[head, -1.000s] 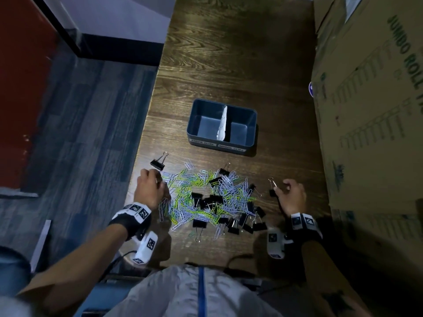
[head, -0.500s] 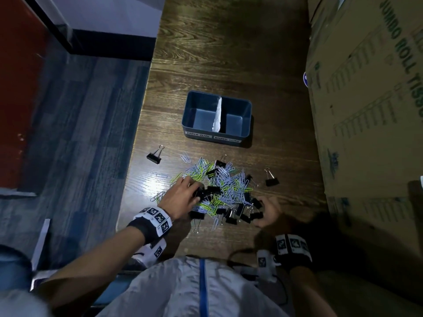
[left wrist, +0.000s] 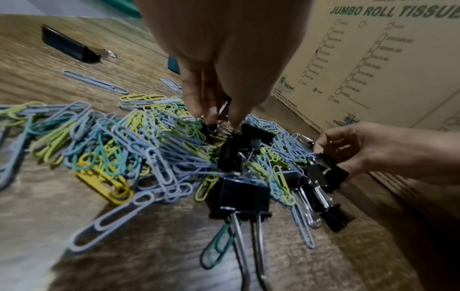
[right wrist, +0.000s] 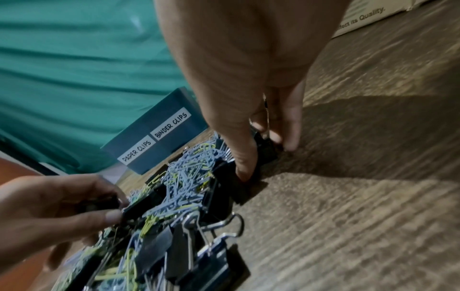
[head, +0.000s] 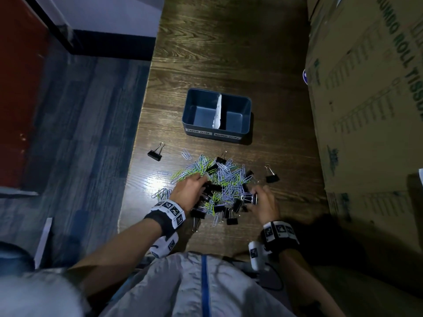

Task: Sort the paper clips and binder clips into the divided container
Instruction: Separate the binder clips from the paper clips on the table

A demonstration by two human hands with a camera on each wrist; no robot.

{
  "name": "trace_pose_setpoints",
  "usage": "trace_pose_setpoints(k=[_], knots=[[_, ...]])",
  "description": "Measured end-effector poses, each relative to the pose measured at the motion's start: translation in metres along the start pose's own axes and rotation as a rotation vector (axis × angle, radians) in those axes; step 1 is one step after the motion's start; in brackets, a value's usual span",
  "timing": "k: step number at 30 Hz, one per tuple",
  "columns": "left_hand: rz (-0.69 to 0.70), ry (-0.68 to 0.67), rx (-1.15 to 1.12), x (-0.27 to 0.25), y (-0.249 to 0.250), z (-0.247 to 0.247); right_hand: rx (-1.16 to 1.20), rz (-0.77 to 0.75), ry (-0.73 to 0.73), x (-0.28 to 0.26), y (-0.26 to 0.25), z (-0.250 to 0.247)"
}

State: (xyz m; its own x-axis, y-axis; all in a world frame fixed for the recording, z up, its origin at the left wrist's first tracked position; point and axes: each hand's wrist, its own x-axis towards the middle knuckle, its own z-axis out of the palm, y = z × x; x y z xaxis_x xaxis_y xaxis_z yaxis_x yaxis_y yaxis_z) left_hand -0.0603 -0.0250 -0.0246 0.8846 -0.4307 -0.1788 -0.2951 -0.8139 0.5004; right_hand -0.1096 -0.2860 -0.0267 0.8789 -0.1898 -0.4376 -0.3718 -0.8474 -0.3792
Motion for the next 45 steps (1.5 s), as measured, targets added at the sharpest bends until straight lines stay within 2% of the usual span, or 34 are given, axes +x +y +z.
trace_pose_setpoints(k=[3,7,12,14,17,19,22,25,28,30,31,33,36,39,43,45], knots=[[-0.009,0.084,-0.052,-0.003,0.003,-0.007,0.04,-0.021,-0.039,0.004,0.002,-0.005],[-0.063,0.193,-0.266,-0.006,-0.001,-0.027,0.087,-0.066,-0.068,0.009,0.011,-0.013],[-0.348,0.262,-0.321,-0.019,-0.044,-0.059,0.184,0.009,-0.021,0.014,0.02,-0.04],[-0.491,0.199,-0.297,-0.026,-0.077,-0.065,0.185,0.039,0.007,0.021,0.026,-0.053],[-0.651,0.017,-0.294,-0.034,-0.113,-0.071,0.17,0.118,0.119,0.036,0.04,-0.065],[-0.643,-0.036,-0.233,-0.038,-0.124,-0.072,0.156,0.163,0.18,0.043,0.049,-0.067],[-0.593,0.011,-0.205,-0.042,-0.126,-0.071,0.151,0.218,0.176,0.047,0.054,-0.065],[-0.543,0.036,-0.057,-0.049,-0.118,-0.069,0.152,0.247,0.121,0.046,0.055,-0.061],[-0.485,0.09,0.08,-0.062,-0.099,-0.065,0.133,0.252,0.187,0.039,0.054,-0.058],[-0.444,0.017,0.07,-0.073,-0.089,-0.053,0.125,0.252,0.213,0.027,0.049,-0.054],[-0.462,-0.062,0.047,-0.078,-0.085,-0.047,0.126,0.241,0.174,0.02,0.045,-0.05],[-0.532,-0.188,-0.031,-0.082,-0.078,-0.034,0.142,0.202,0.004,0.007,0.04,-0.038],[-0.548,-0.152,-0.131,-0.073,-0.063,-0.021,0.097,0.166,-0.194,0.0,0.033,-0.014],[-0.5,-0.116,-0.181,-0.055,-0.04,-0.014,0.089,0.163,-0.156,-0.001,0.02,0.005],[-0.369,-0.127,-0.184,-0.038,-0.022,-0.012,0.088,0.112,-0.079,0.001,0.008,0.016],[-0.387,-0.065,-0.178,-0.035,-0.022,-0.015,0.058,0.107,-0.073,0.002,0.008,0.015]])
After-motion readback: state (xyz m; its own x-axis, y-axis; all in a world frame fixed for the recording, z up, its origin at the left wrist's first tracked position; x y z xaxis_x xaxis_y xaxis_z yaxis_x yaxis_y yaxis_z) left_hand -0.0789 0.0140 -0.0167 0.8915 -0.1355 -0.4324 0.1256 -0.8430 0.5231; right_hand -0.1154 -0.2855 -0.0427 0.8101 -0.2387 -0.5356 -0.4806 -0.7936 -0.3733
